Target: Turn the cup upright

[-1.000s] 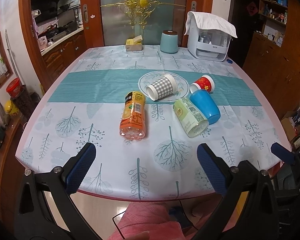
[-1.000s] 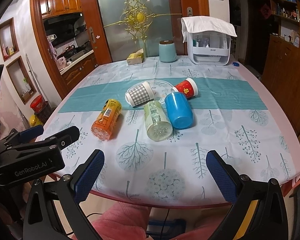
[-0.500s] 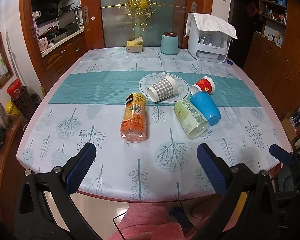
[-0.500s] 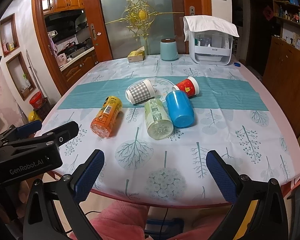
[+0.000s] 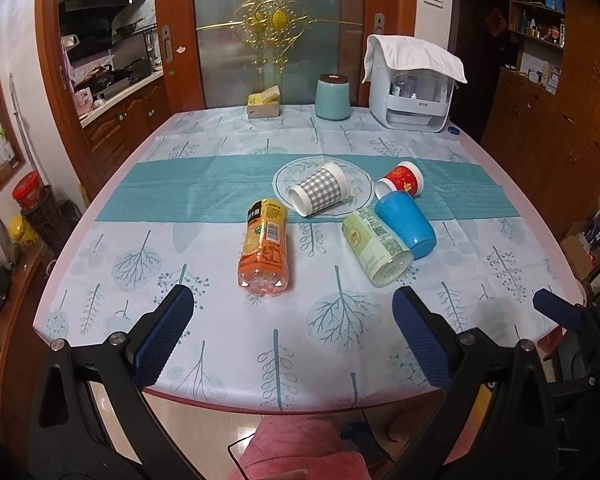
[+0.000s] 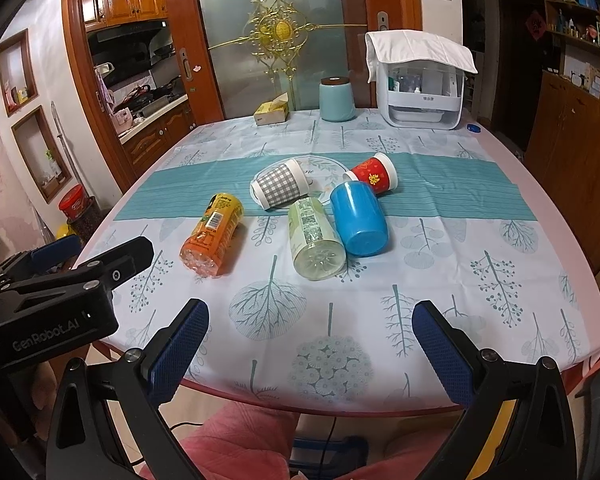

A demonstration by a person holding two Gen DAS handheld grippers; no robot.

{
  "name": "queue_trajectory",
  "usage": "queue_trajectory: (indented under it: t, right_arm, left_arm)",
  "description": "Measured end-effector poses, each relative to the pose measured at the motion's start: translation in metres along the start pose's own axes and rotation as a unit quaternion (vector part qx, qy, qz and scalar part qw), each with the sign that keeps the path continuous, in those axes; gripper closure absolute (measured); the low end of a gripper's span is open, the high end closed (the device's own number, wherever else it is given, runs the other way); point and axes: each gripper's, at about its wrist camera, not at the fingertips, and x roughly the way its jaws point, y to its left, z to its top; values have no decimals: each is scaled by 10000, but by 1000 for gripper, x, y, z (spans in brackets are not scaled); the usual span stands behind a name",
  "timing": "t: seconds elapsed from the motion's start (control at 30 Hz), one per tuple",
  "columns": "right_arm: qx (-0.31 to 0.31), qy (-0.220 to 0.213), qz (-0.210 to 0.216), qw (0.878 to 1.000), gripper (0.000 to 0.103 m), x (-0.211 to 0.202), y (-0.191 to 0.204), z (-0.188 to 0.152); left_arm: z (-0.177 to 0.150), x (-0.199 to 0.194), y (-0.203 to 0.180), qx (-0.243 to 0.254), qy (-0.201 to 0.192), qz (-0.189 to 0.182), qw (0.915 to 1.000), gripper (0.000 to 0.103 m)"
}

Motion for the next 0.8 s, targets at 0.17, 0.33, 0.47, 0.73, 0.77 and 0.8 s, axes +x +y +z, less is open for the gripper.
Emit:
queue_trajectory:
  t: [0.17, 0.33, 0.47, 0.73, 0.77, 0.8]
  right_arm:
    - [35, 2, 25, 10000, 0, 1, -3, 0]
    - [91, 16, 74, 9999, 0, 3, -9, 0]
    - [243, 81, 135, 9996, 0, 7, -20, 2]
    - [583, 197, 135, 9980, 0, 20, -49, 8]
    - [610, 192, 114, 9979, 0, 22, -53, 9]
    - [642, 183, 102, 9977, 0, 24, -56, 10]
  left_arm:
    - [1, -1, -7, 90, -38, -32, 9999, 6]
    - [1, 2, -10, 145, 6, -41, 9999, 6]
    - [4, 9, -18, 174, 69, -65, 9998, 6]
    - [13, 26, -32, 239, 244, -180, 9993, 8]
    - [15, 30, -33, 218, 295, -182, 9992, 9]
    - [17, 33, -35, 200, 323, -195, 9991, 9]
